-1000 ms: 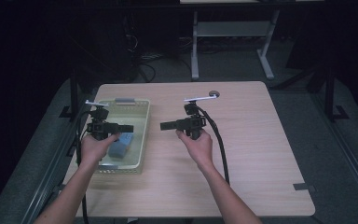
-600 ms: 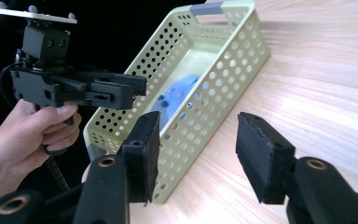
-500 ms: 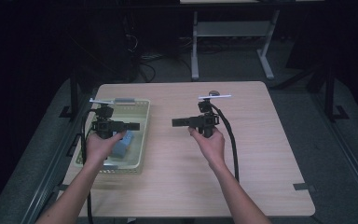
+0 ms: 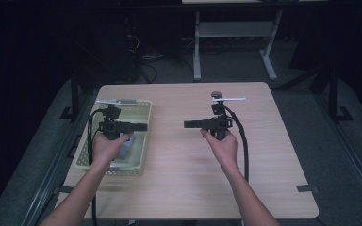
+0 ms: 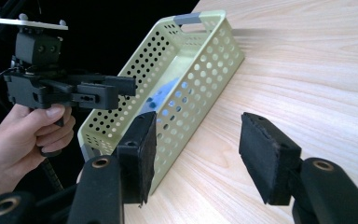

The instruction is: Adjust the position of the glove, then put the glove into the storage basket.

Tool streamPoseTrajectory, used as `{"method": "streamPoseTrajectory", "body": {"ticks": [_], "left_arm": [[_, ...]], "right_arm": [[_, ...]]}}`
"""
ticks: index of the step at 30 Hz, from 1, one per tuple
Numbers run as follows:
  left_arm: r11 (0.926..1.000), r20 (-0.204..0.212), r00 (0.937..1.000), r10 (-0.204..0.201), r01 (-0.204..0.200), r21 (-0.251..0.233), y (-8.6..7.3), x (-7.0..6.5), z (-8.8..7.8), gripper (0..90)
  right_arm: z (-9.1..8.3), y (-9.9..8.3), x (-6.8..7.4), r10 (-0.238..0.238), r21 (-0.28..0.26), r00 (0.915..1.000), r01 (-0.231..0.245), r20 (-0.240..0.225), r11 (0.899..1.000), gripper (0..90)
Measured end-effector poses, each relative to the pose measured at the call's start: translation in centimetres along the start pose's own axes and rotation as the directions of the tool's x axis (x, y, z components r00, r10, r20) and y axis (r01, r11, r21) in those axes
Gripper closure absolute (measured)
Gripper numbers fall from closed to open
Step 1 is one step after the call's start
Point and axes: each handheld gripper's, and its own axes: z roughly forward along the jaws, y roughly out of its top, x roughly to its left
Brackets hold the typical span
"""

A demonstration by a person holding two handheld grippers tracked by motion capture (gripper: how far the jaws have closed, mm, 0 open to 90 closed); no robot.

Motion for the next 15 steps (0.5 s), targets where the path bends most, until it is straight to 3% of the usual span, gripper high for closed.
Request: {"method": "streamPoseTrajectory", "body": {"ticks": [15], "left_arm": [[0.9996,0.033,0.9991,0.027,-0.027,-0.004,-0.2,-1.4,0.8,35.7]], "right_arm": [[-1.5,-1.1,-1.7,0.028,-0.008,0.9993,-0.028,0.023,1.0,45.1]]}}
